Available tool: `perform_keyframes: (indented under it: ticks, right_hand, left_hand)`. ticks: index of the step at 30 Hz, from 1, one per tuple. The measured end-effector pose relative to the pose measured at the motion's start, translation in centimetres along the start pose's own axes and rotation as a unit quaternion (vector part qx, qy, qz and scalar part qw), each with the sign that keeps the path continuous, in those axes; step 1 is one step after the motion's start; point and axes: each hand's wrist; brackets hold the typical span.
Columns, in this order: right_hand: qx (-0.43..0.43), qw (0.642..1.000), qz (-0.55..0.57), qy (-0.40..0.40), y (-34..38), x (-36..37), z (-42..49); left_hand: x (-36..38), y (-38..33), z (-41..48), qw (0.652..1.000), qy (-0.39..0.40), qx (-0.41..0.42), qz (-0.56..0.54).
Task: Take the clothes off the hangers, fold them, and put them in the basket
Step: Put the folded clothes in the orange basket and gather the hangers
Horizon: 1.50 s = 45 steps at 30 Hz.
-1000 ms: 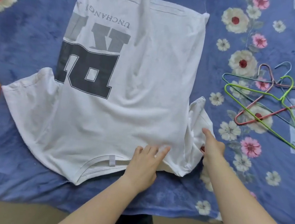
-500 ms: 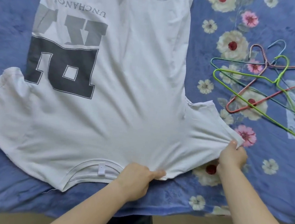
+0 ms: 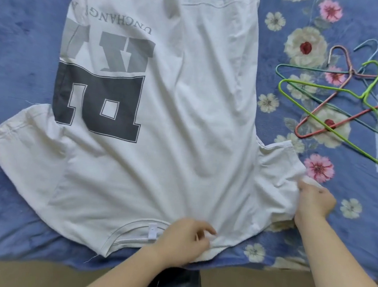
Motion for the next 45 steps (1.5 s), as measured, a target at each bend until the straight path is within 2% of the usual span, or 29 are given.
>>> perform_keyframes:
  ticks: [2,4,6,8,9,10,12,14,15,16,19,21,24,26,27,28,29,30,31,32,33,34,36,38,39,40,42,43,45]
  right_hand:
    - [-0.035,0.991,-0.077,-0.101,-0.4,-0.1,-0.2]
    - [-0.095,0.976,-0.15,-0.124,-0.5,-0.1,-2.2]
    - [-0.22,0.953,-0.201,-0.046,-0.8,0.0,-5.6]
    - [-0.357,0.902,-0.219,0.102,-2.7,0.4,-9.9]
    - [-0.412,0.862,-0.226,0.189,-4.0,0.4,-11.9]
    - [-0.465,0.805,-0.24,0.28,-5.3,0.5,-14.1]
    - [-0.545,0.661,-0.303,0.418,-7.8,0.4,-17.4]
    - [-0.59,0.525,-0.398,0.467,-9.7,0.4,-19.2]
    - [-0.594,0.488,-0.442,0.462,-10.2,0.4,-19.5]
    - [-0.586,0.476,-0.475,0.452,-10.4,0.5,-19.4]
    - [-0.551,0.481,-0.514,0.449,-10.4,1.0,-18.6]
    - [-0.534,0.482,-0.503,0.479,-10.0,1.2,-18.3]
    - [-0.475,0.471,-0.529,0.522,-8.2,1.6,-18.5]
    - [-0.354,0.435,-0.615,0.554,-6.7,2.5,-18.8]
    - [-0.303,0.433,-0.632,0.567,-6.1,3.2,-19.1]
    - [-0.274,0.449,-0.624,0.578,-5.3,3.9,-19.5]
    - [-0.267,0.473,-0.603,0.584,-4.5,4.8,-20.0]
    - [-0.281,0.501,-0.57,0.588,-3.7,5.9,-20.4]
    - [-0.301,0.534,-0.532,0.583,-3.1,7.0,-20.9]
    - [-0.331,0.564,-0.493,0.574,-2.4,8.3,-21.5]
    - [-0.368,0.588,-0.454,0.56,-1.7,9.5,-22.4]
    - [-0.405,0.604,-0.419,0.544,-1.2,10.7,-23.3]
    - [-0.484,0.621,-0.358,0.502,-0.8,13.4,-25.3]
    - [-0.565,0.601,-0.314,0.47,-0.9,16.2,-27.4]
    - [-0.589,0.583,-0.308,0.467,-1.0,17.2,-28.2]
    - [-0.6,0.561,-0.316,0.474,-1.1,18.2,-29.0]
    - [-0.615,0.512,-0.348,0.489,-1.7,20.2,-30.4]
    - [-0.619,0.497,-0.365,0.485,-1.9,20.7,-30.7]
    - [-0.626,0.474,-0.402,0.471,-2.7,21.4,-30.9]
  left_hand:
    - [-1.8,1.4,-0.3,0.98,-0.182,-0.055,-0.064]
    - [-3.9,3.8,-1.2,0.936,-0.333,-0.093,-0.07]
    - [-4.9,6.5,-2.6,0.919,-0.383,-0.091,-0.002]
    - [-4.8,9.0,-5.0,0.927,-0.346,-0.054,0.133]
    - [-4.3,10.1,-6.2,0.929,-0.309,-0.02,0.203]
    - [-3.7,11.2,-7.5,0.925,-0.27,0.009,0.265]
    - [-2.7,13.5,-9.5,0.904,-0.21,0.025,0.371]
    - [-2.6,15.7,-10.5,0.878,-0.2,0.0,0.436]
    - [-2.8,16.4,-10.6,0.869,-0.204,-0.009,0.451]
    - [-3.3,17.0,-10.6,0.866,-0.204,-0.011,0.456]
    - [-5.1,16.9,-9.8,0.881,-0.18,0.023,0.437]
    - [-6.3,15.6,-9.4,0.902,-0.125,0.016,0.412]
    - [-7.3,13.8,-9.1,0.916,0.038,-0.111,0.384]
    - [-7.8,13.6,-8.9,0.936,0.107,-0.16,0.293]
    - [-8.2,13.8,-8.9,0.954,0.102,-0.172,0.225]
    - [-8.7,14.2,-8.9,0.969,0.064,-0.18,0.16]
    - [-9.5,14.6,-9.0,0.979,-0.021,-0.177,0.101]
    - [-10.3,15.0,-9.1,0.972,-0.146,-0.174,0.059]
    - [-11.4,15.4,-9.2,0.942,-0.286,-0.173,0.032]
    - [-12.7,15.6,-9.2,0.891,-0.411,-0.192,0.023]
    - [-14.1,16.0,-9.0,0.835,-0.496,-0.237,0.014]
    - [-15.3,16.7,-8.9,0.783,-0.544,-0.301,-0.012]
    - [-17.5,18.2,-8.4,0.689,-0.573,-0.419,-0.147]
    - [-18.5,19.7,-8.0,0.615,-0.564,-0.441,-0.331]
    - [-18.5,20.0,-7.6,0.599,-0.555,-0.417,-0.4]
    - [-18.6,20.2,-7.5,0.602,-0.55,-0.389,-0.429]
    - [-19.0,20.5,-8.0,0.614,-0.581,-0.348,-0.406]
    - [-19.3,20.1,-8.6,0.601,-0.616,-0.338,-0.38]
    - [-19.3,20.1,-10.2,0.545,-0.683,-0.34,-0.347]
Point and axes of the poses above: each hand's wrist, its own z-axis towards the middle knuckle, its own x-axis out of the palm, y = z × x, and after that the axes turned 10 degrees about z, right-handed
